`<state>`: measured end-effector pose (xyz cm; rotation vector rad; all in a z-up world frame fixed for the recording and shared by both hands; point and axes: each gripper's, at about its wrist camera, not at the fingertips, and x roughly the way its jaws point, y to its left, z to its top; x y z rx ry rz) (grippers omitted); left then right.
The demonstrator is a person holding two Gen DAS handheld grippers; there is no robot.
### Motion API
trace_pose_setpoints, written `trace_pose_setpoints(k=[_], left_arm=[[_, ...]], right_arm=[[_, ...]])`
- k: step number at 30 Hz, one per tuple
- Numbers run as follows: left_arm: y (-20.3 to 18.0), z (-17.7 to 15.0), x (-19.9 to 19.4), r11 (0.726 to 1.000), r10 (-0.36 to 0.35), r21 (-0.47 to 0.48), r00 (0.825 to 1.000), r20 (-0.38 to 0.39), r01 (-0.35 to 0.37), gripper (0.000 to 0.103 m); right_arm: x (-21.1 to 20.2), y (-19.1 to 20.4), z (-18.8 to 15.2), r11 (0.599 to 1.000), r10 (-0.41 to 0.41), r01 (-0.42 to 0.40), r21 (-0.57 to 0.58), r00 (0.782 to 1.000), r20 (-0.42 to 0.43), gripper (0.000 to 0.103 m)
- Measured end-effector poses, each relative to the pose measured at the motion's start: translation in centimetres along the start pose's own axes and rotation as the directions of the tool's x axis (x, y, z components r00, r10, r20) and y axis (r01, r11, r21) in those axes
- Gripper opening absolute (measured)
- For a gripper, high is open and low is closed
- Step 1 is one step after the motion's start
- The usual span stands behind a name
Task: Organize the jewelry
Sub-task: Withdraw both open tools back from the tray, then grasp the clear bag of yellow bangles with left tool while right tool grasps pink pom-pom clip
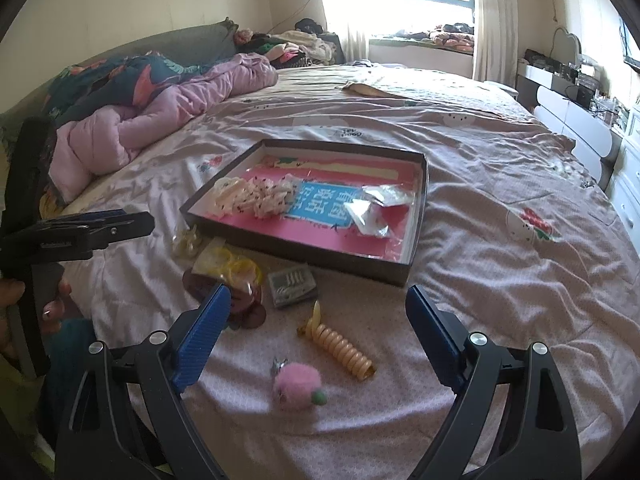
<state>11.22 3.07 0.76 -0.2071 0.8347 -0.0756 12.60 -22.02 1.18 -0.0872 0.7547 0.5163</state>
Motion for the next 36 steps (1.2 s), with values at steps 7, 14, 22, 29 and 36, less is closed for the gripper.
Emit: trace_pose_setpoints(k=[7,14,22,29,36], left_arm=[[-1.3,-0.8,1.2,0.999,0.002,0.034,0.999,-0.037,0.0,0.091],[-2.7,-1.6,2.5,0.998,0.002,0.066,0.997,-0.075,0.003,0.091],[-3.6,-2.4,3.8,0.996,0.009,0.084,0.995,-0.102,0.0,0.091],[-3.7,-2.7,5.0,0.996,0.012,0.084,0.992,-0.126,-0.001,0.091],[-3.3,-2.4,6.4,0.998,0.017,0.066,0.991,-0.134,-0.008,0.091]], right_arm=[[0.2,-0.1,-1.1,1.0,0.012,-0.012,-0.009,1.0,-0.029,0.086],[0.3,-0.1,-2.5,1.0,0.023,-0.024,-0.016,0.998,-0.058,0.086],[1.2,0.2,-3.9,0.999,0.033,-0.037,-0.039,0.995,-0.099,0.086],[2.1,0.4,-4.9,0.998,0.054,-0.059,-0.036,0.991,-0.122,0.086],[3.2,0.6,-5.5,0.996,0.075,-0.08,-0.034,0.987,-0.142,0.083]])
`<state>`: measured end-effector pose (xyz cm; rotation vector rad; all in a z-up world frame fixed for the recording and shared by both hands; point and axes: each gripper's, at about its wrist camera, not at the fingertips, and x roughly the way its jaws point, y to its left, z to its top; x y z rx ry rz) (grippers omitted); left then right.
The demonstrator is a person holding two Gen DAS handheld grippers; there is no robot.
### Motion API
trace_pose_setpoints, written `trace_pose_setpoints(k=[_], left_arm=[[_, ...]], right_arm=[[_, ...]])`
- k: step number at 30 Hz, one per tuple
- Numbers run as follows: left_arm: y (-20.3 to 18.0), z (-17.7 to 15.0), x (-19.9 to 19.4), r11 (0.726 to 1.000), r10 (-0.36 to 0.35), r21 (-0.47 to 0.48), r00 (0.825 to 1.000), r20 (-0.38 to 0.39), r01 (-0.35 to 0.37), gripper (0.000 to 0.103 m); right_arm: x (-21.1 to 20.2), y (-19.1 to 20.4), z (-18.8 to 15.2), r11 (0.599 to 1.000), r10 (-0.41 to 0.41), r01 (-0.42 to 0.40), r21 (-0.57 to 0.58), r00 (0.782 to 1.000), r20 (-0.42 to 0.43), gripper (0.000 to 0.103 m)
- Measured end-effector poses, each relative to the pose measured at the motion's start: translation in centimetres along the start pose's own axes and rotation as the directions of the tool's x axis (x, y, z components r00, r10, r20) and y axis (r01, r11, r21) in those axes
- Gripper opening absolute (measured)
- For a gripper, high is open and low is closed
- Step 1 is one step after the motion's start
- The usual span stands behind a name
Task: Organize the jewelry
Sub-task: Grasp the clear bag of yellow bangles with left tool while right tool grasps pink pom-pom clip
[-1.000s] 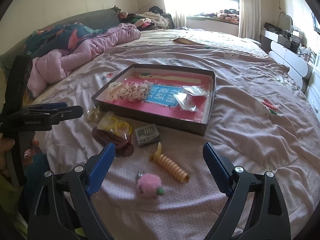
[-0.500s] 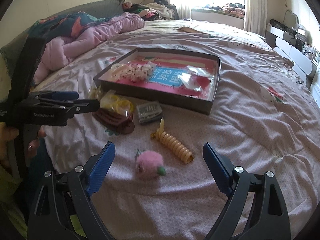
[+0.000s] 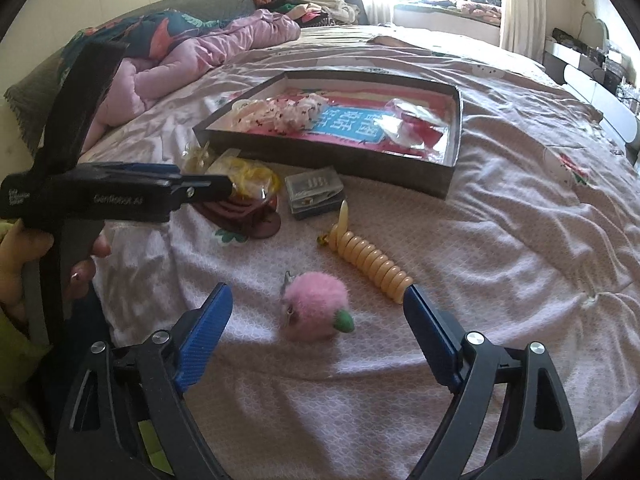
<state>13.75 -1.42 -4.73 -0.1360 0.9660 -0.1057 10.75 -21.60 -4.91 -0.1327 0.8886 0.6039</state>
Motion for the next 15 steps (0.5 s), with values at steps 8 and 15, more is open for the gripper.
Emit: trace_pose_setpoints(k=[8,15], left_arm=[[0.0,0.9,1.4,1.0,-0.015,-0.008,1.0,-0.012,0.015,0.091],[-0.4,1.3,2.6,1.0,-0.019,0.001,0.999,-0.033,0.019,0.091]], right_arm=[[1.6,0.5,-0.2,0.999,0.034,-0.034,-0.011,0.999,-0.032,0.07],[2.5,1.1,-0.3,0.998,0.044,-0.045,-0.033,0.998,-0.038,0.045]])
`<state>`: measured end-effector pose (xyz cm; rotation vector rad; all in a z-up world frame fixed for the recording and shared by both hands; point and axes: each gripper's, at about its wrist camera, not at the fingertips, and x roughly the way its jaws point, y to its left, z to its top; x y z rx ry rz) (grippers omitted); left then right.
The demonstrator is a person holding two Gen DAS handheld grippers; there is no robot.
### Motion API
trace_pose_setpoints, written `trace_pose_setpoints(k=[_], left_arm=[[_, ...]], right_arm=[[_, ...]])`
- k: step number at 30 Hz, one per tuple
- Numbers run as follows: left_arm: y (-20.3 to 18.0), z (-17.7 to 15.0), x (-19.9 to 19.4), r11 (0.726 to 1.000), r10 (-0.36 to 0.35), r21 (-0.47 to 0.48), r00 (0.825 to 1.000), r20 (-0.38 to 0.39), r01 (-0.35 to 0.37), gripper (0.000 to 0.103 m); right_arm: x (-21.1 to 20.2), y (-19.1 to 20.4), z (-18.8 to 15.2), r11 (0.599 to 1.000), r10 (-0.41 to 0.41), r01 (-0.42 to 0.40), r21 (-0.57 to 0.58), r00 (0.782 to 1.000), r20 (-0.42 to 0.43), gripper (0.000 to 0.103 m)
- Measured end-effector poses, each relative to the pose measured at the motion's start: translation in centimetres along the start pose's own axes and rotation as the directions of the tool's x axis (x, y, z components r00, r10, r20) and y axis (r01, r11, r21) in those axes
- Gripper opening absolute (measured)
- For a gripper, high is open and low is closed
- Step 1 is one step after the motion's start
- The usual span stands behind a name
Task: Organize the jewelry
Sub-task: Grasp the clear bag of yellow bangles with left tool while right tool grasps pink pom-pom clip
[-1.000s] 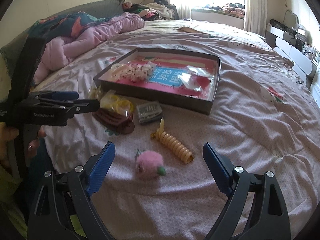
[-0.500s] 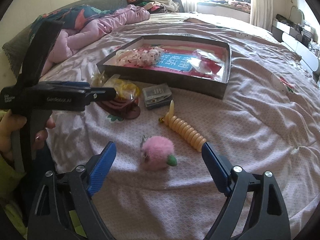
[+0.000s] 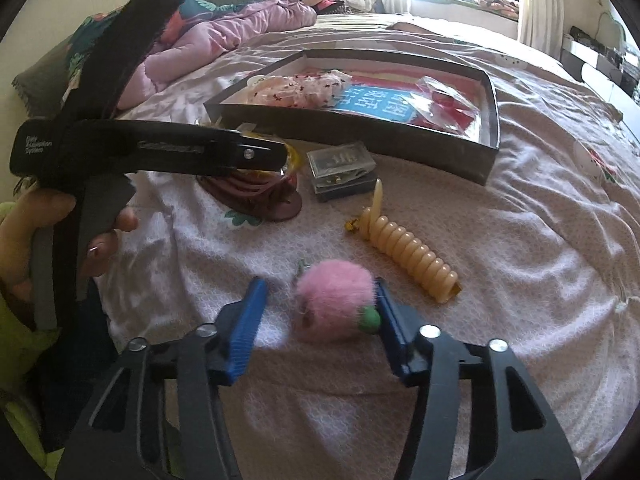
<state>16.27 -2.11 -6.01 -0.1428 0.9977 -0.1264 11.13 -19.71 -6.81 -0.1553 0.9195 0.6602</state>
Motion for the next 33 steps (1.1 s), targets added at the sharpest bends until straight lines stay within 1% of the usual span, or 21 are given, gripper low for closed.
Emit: trace_pose_setpoints(k=[1,2,4,7,9,13,15,17,23,28,33], left_arm=[[-0.1,0.1,0.2,1.0,0.006,0.003,1.0,-0.002,-0.006,0.091],[-0.2,0.1,0.4,1.0,0.008,0.005,1.0,-0.005,-0.008,0.091],[-0.3,0.2,0.8,1.0,0.01,0.007,1.0,-0.015,-0.01,0.091],[-0.3,0.3,1.4,1.0,0.016,0.012,0.999,-0.028,-0.015,0.09],[-0.3,0.4,1.7,1.0,0.022,0.011,0.999,-0.034,-0.021,0.08],[-0.5,0.6,2.1,0.999,0.033,0.031,0.999,-0.036,-0.032,0.069],[-0.6,0.5,2.1,0.998,0.039,0.041,0.999,-0.032,-0.037,0.067],[-0.4,0.5,2.0,0.999,0.034,0.038,0.999,-0.026,-0.033,0.066],[0.1,0.4,0.7,1.0,-0.015,0.01,1.0,-0.001,0.015,0.065],[0.3,0.1,-1.1,0.999,-0.044,0.005,0.998,0.033,0.044,0.065],[0.4,0.3,-2.7,0.998,-0.058,0.0,0.996,0.063,0.058,0.065]], right_arm=[[0.1,0.0,0.1,1.0,0.001,-0.001,-0.004,1.0,0.002,0.041],[0.1,0.1,0.1,1.0,0.001,-0.001,-0.007,1.0,0.003,0.04],[0.2,0.1,0.1,1.0,0.002,-0.002,-0.011,1.0,0.006,0.033],[0.3,0.0,0.2,1.0,0.006,-0.006,-0.013,1.0,0.008,0.033],[0.4,0.1,0.2,1.0,0.008,-0.008,-0.018,1.0,0.013,0.032],[0.4,0.2,0.2,1.0,0.017,-0.016,-0.018,1.0,0.023,0.032],[0.4,0.3,0.4,1.0,0.022,-0.022,-0.015,0.999,0.031,0.032],[0.4,0.2,0.6,1.0,0.029,-0.028,-0.013,0.999,0.035,0.032],[0.0,0.3,1.1,0.999,0.035,-0.034,-0.016,0.998,0.049,0.031],[-0.4,0.4,1.6,0.999,0.031,-0.03,-0.018,0.998,0.061,0.031],[-1.1,0.4,2.2,1.0,0.019,-0.017,-0.017,0.996,0.084,0.031]])
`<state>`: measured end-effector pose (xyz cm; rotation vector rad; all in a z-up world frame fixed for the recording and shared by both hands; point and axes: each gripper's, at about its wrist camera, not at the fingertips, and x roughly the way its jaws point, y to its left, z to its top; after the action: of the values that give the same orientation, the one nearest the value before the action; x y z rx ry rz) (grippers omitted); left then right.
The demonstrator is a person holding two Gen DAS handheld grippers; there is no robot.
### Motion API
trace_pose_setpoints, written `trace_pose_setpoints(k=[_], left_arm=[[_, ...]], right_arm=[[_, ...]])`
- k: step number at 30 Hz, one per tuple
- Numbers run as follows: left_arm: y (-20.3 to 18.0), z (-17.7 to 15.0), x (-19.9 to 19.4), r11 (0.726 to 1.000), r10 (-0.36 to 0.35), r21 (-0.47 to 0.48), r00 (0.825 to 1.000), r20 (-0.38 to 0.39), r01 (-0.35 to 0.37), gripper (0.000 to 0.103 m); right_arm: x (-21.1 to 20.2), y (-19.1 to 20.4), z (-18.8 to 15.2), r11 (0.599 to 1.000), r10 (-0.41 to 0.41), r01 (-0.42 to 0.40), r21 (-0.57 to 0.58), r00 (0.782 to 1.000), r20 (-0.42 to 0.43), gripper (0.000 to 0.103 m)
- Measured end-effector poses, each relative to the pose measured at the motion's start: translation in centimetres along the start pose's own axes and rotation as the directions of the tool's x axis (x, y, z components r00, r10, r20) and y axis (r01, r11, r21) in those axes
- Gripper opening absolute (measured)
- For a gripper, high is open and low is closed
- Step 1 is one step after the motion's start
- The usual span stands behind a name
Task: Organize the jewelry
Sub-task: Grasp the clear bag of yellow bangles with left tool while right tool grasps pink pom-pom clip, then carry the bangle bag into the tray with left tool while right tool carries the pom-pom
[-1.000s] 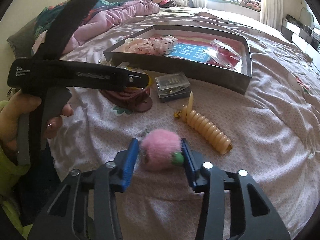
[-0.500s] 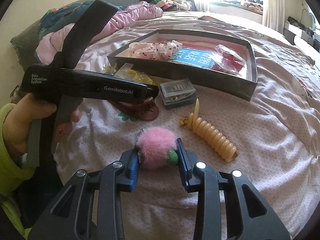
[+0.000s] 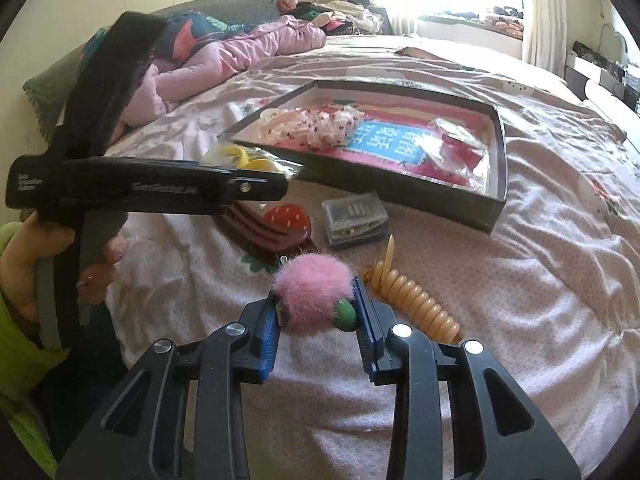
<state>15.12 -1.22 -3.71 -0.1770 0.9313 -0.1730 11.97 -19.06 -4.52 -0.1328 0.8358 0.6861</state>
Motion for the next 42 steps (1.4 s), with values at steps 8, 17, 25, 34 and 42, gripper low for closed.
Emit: trace_pose_setpoints(k=[8,17,25,34,42], left_arm=[[0.7,0.6,-2.1,1.0,-0.004,-0.015,0.999,0.053,0.005,0.065],[2.1,1.2,-3.7,0.999,0.003,-0.043,0.995,0.096,0.001,0.065],[3.8,1.7,-4.7,0.998,0.013,-0.071,0.992,0.128,-0.004,0.065],[5.1,2.2,-4.8,0.995,0.019,-0.095,0.99,0.143,-0.006,0.065],[5.1,3.0,-4.6,0.996,0.017,-0.087,0.988,0.156,-0.003,0.065]], right_arm=[[-0.6,0.4,1.1,1.0,-0.015,0.015,-0.011,1.0,0.024,0.031],[-0.9,0.9,2.9,0.999,-0.021,0.022,-0.03,0.999,0.047,0.031],[-0.7,1.3,4.7,0.999,-0.03,0.033,-0.039,0.997,0.074,0.031],[-0.2,0.8,5.9,0.998,-0.049,0.052,-0.035,0.995,0.093,0.031],[0.2,0.0,7.1,0.997,-0.066,0.069,-0.019,0.992,0.107,0.031]])
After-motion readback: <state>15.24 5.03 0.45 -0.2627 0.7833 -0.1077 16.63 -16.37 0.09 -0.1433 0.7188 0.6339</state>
